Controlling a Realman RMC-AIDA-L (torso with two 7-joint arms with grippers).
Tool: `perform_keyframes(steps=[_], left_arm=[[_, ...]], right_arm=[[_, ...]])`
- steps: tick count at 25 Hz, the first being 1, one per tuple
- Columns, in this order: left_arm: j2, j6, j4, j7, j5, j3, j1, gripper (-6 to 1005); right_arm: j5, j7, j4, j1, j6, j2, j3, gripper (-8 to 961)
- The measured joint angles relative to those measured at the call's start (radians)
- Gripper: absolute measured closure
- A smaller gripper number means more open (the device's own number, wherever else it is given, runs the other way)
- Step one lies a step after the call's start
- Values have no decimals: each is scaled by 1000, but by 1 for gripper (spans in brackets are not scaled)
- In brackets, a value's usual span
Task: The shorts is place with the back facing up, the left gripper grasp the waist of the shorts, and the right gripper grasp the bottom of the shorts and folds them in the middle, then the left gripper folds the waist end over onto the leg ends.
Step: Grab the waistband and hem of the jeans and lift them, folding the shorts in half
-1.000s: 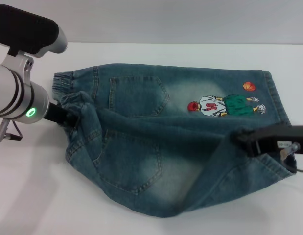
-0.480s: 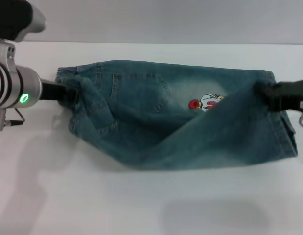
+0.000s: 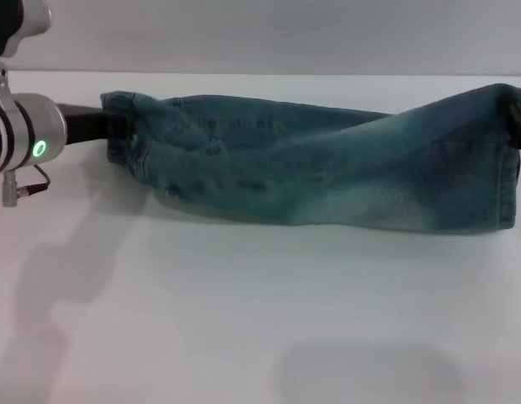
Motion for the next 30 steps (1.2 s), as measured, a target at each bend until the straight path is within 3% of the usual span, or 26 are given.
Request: perform_keyframes(steps=[10, 19, 30], left_arm=[[1, 176, 57, -1, -77, 4, 25, 839], [0, 270, 115, -1, -112, 3, -4, 834], [1, 342, 215, 8, -144, 8, -63, 820]], right_arm=[[371, -319, 142, -8, -19, -1, 7, 946], [498, -438, 194, 7, -22, -1, 67, 939], [529, -455, 230, 54, -13, -3, 138, 931]])
